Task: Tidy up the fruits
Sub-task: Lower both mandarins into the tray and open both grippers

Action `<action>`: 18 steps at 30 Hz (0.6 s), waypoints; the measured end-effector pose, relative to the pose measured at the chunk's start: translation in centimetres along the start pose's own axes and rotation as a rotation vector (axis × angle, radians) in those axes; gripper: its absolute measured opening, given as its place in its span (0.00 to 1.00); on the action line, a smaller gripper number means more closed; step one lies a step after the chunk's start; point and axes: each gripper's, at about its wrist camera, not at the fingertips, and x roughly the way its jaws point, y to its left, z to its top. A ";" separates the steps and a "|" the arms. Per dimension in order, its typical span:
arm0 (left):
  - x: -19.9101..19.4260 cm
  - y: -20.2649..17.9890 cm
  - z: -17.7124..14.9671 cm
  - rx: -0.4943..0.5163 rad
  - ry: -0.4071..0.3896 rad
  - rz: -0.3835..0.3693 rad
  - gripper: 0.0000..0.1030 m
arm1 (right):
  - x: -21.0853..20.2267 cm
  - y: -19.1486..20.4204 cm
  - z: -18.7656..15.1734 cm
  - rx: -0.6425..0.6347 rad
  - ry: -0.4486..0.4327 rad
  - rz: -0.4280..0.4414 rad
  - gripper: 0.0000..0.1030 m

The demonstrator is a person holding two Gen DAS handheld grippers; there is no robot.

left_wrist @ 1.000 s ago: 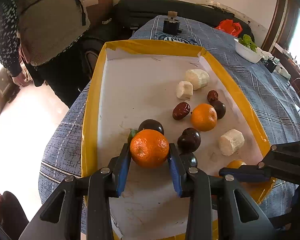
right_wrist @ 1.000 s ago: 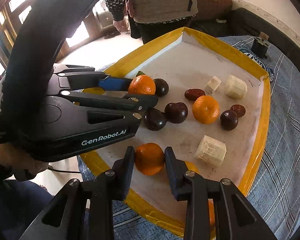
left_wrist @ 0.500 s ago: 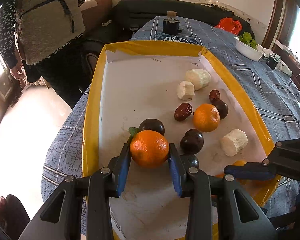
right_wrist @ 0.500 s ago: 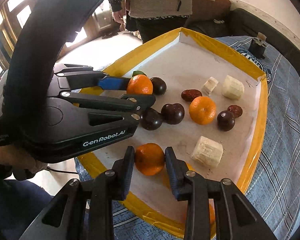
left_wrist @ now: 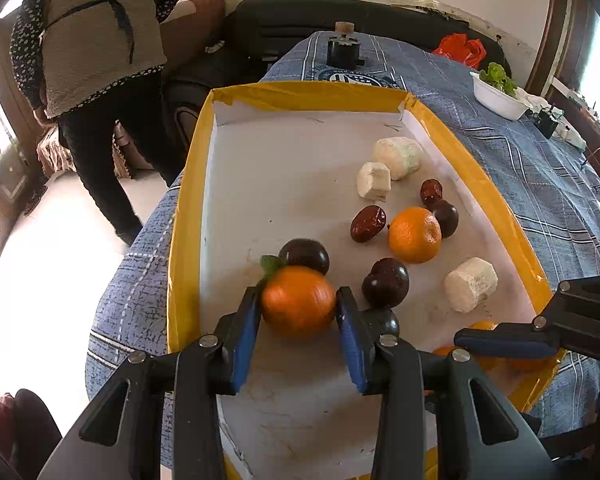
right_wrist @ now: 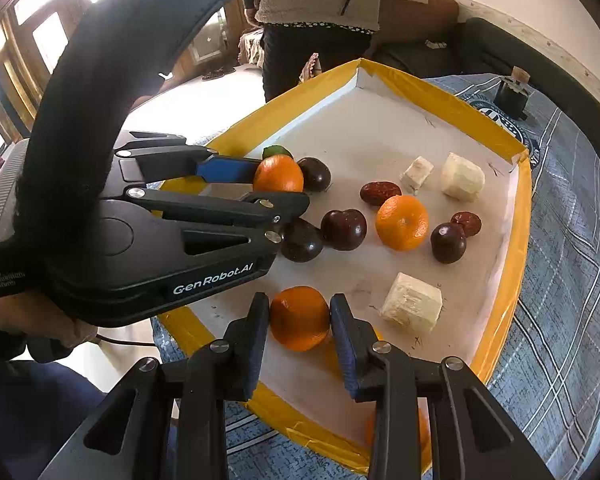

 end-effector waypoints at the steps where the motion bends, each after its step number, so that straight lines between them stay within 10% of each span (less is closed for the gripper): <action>1: -0.1 -0.1 0.0 0.003 -0.003 0.005 0.38 | 0.0 0.0 0.0 0.001 -0.001 -0.002 0.35; 18: -0.2 -0.6 0.2 0.018 -0.016 0.026 0.44 | -0.4 -0.1 0.0 0.014 -0.018 -0.012 0.35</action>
